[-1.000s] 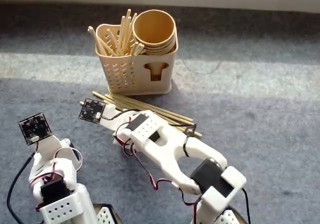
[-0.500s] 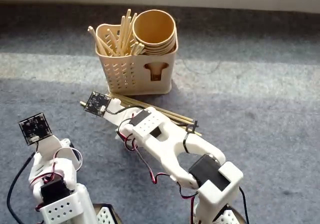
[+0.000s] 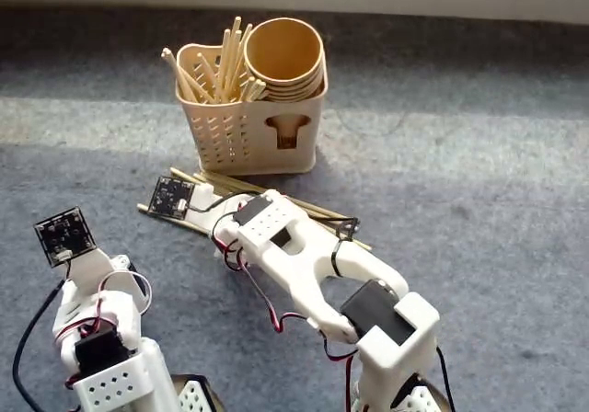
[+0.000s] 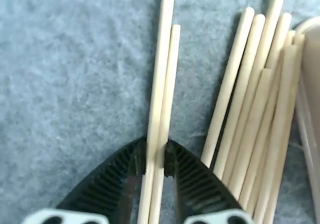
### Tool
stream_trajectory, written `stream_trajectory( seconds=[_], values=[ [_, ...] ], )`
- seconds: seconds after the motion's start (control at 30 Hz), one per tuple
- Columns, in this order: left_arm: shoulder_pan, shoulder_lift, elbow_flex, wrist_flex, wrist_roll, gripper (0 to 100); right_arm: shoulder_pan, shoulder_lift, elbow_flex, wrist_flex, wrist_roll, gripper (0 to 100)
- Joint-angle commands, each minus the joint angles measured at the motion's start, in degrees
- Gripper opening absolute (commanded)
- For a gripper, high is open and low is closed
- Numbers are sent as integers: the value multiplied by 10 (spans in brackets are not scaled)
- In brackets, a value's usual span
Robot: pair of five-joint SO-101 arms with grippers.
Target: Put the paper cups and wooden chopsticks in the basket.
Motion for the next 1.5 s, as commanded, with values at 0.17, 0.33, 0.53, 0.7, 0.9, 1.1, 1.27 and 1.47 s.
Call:
stream_trajectory(
  seconds=[0.17,0.33,0.53,0.7,0.9,1.1,1.27,1.47],
  values=[
    [-11,-5,11,1,-6,6,16,-73,5,23,5,5],
    [-11,-5,11,1,-6,6,47,-142,6,23,-33,5],
    [-11,-5,11,0,-6,6,53,-190,7,23,-55,5],
    [-11,-5,11,-1,-6,6,53,-247,29,24,-80,5],
    [-11,-5,11,-1,-6,6,50,-349,63,23,-126,5],
    [-10,-5,11,-2,-6,6,49,-419,78,22,-165,5],
    [-10,-5,11,-2,-6,6,49,-463,73,21,-221,5],
    [-10,-5,11,-2,-6,6,20,-519,73,21,-260,5]
  ],
)
